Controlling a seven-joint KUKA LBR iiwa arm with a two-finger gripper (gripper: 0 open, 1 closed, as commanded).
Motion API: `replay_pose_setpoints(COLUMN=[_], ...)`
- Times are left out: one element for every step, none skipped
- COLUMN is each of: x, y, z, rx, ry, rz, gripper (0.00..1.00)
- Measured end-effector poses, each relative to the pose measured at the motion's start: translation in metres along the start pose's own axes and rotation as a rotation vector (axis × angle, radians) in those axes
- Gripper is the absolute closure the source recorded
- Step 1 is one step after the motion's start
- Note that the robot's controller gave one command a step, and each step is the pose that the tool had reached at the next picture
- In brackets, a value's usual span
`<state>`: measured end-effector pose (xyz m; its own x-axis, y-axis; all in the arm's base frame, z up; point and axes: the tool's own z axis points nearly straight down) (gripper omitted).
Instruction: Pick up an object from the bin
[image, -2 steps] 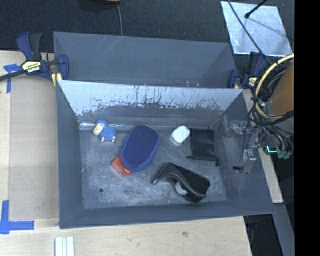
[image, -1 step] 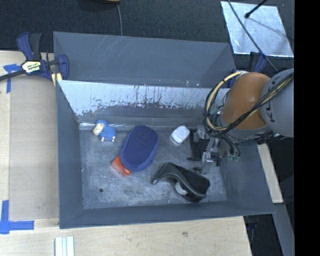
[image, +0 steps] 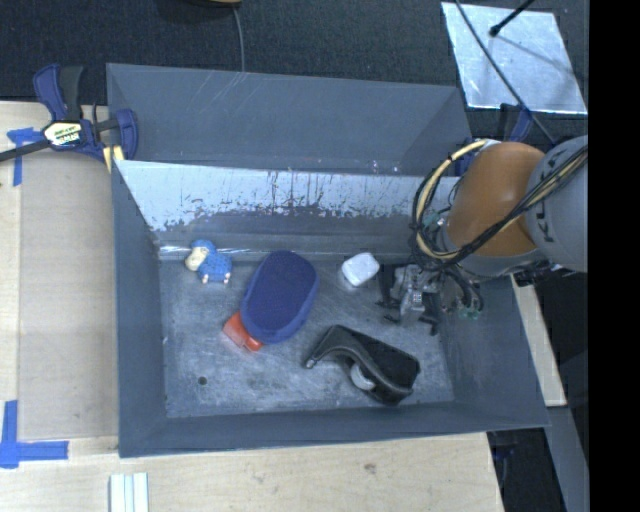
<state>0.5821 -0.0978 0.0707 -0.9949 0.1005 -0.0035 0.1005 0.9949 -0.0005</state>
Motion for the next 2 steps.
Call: replay_pose_setpoints(x=[0.015,0.035], y=[0.009,0.004], z=[-0.119,-0.212], rx=[0.000,0.000], ry=[-0.008,-0.009], rz=[0.014,0.006], gripper=[1.00,1.00])
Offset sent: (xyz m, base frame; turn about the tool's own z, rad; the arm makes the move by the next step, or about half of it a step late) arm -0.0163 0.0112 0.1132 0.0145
